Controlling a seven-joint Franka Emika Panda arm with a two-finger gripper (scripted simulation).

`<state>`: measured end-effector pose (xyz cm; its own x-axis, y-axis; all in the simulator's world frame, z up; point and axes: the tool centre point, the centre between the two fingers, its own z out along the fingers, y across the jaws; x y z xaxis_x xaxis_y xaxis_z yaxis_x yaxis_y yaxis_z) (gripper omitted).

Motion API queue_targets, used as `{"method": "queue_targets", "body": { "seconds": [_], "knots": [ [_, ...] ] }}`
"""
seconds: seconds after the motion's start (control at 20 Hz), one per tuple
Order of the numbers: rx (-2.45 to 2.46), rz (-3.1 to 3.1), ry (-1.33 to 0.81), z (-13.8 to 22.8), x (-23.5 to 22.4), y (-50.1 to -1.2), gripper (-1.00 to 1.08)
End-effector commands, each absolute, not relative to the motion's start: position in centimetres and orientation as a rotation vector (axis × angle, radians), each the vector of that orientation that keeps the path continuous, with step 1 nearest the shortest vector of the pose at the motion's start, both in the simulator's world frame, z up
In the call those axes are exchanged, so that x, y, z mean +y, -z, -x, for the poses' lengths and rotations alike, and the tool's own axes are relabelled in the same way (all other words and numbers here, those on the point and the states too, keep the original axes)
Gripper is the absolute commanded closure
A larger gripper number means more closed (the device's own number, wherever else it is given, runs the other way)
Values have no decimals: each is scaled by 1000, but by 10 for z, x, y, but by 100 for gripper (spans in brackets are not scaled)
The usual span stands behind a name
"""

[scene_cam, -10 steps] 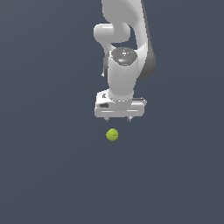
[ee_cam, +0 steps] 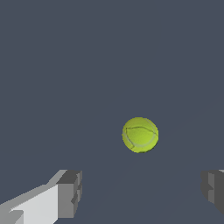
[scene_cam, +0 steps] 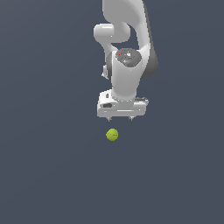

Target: Pick up the object and move it to a goal position.

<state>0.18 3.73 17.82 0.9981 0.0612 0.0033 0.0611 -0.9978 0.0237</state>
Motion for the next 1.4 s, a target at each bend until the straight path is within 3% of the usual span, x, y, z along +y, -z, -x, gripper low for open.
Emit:
{"method": "queue_targets", "body": {
  "seconds": [0.0, 0.4, 1.0, 1.35],
  "knots": [
    [106, -3111, -1, 0, 40, -179, -92],
    [92, -3117, -2, -2, 35, -168, -92],
    [16, -3140, 0, -8, 5, -100, -92],
    [7, -3141, 3, -7, 2, -92, -92]
  ]
}}
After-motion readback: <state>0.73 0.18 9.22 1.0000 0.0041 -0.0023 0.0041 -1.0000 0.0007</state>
